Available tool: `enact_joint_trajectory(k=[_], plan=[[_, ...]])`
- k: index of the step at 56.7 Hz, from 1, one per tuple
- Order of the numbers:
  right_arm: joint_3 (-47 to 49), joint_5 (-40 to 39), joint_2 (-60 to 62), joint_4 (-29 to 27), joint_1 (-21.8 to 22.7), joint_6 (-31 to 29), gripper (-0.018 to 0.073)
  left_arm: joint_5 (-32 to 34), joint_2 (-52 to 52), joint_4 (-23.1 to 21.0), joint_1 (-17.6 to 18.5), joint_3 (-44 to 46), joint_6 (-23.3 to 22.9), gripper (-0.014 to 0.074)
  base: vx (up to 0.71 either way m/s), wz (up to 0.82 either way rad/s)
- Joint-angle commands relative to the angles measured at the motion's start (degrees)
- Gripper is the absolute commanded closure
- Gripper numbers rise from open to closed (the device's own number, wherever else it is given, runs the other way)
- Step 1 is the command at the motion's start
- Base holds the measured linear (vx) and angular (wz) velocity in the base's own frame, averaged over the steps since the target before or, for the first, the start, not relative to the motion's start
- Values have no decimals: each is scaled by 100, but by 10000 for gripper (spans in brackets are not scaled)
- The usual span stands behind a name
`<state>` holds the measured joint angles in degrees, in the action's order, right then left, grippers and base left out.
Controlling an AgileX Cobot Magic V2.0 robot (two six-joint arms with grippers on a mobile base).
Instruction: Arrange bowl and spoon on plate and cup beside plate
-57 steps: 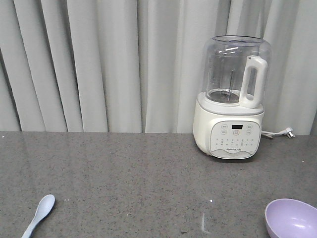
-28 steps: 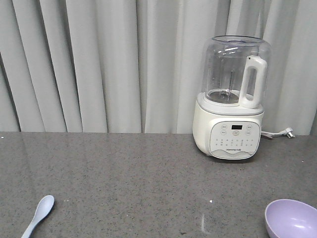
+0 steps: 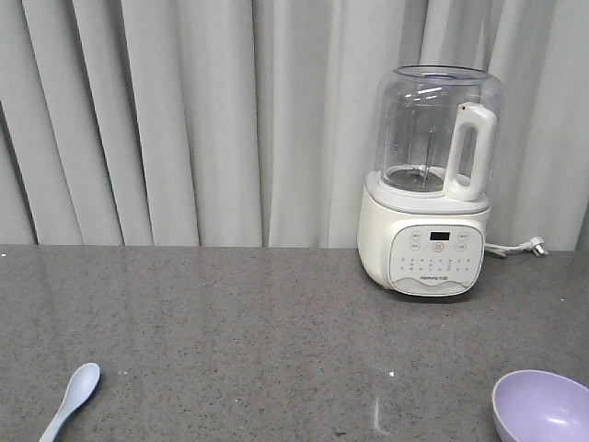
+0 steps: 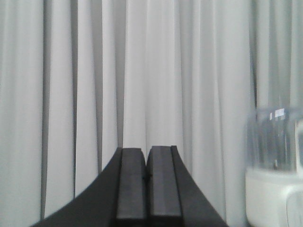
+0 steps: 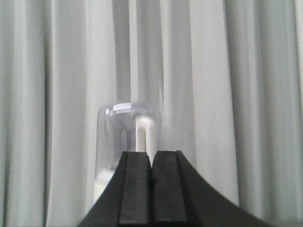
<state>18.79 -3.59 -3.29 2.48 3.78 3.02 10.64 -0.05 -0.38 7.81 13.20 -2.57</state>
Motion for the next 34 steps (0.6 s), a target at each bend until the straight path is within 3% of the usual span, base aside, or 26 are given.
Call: enact_joint_trajectory(k=[1,10,17,34], plan=[[1222,-247,-650,71,7,-510,568,224,498,-123,-9,1223,362,599,0,0],[3027,-131,-2293,66,7,-1031,568,-507,2368,-120,-9,3126,375,599,0,0],[3724,-98,-3331,10,0,-1024,568,-1064,3871,-125,-9,4208,338,599,0,0],[3721,359,-4306,-136,0,-1004,554,-1064,5430,-113,-9,4517,356,574,0,0]])
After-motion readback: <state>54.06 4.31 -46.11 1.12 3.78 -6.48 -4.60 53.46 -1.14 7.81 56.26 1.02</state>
